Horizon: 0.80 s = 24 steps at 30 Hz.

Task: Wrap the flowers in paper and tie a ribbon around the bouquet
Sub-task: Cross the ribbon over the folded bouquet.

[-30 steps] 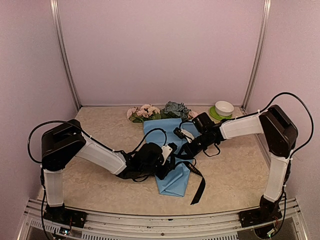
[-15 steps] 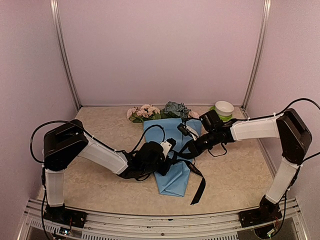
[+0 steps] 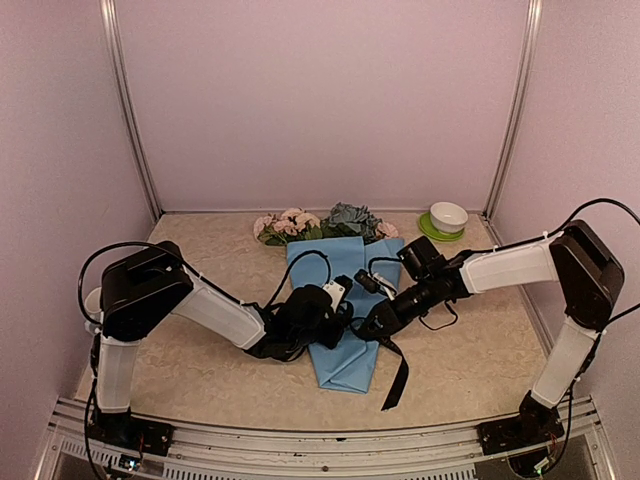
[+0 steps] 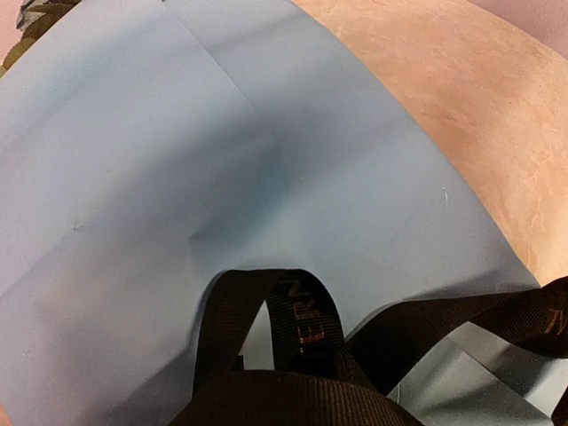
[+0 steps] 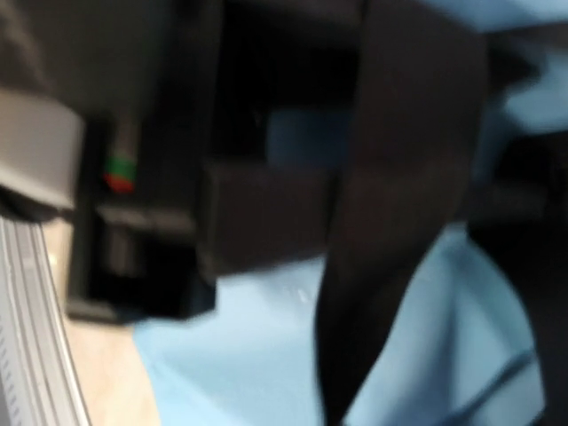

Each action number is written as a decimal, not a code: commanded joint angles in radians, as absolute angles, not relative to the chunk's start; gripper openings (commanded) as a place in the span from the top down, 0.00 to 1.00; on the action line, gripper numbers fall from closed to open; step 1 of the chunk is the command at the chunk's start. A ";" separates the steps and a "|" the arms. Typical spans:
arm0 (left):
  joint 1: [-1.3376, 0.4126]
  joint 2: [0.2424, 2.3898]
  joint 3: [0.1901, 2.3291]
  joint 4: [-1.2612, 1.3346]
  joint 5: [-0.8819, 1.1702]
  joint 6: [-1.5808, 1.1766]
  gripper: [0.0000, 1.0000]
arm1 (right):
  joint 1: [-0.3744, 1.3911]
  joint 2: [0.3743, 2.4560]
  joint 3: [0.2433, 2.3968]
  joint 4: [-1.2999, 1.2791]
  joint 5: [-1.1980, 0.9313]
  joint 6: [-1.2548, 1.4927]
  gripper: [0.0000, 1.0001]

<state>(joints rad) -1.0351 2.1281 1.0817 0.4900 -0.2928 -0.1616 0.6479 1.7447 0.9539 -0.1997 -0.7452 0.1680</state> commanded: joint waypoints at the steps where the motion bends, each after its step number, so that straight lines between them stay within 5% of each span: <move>1: -1.023 2.149 1.078 0.515 -0.307 -0.175 0.67 | 0.657 1.688 0.981 -0.357 -0.694 0.125 0.71; 14: -1.025 2.145 1.060 0.537 -0.295 -0.155 0.66 | 0.583 1.582 1.132 -0.516 -0.435 0.110 0.61; 18: -1.026 2.145 1.060 0.535 -0.293 -0.155 0.66 | 0.569 1.678 1.167 -0.458 -0.334 0.111 0.73; 24: -1.029 2.138 1.051 0.532 -0.298 -0.153 0.66 | 0.601 1.791 1.163 -0.381 -0.505 0.066 0.64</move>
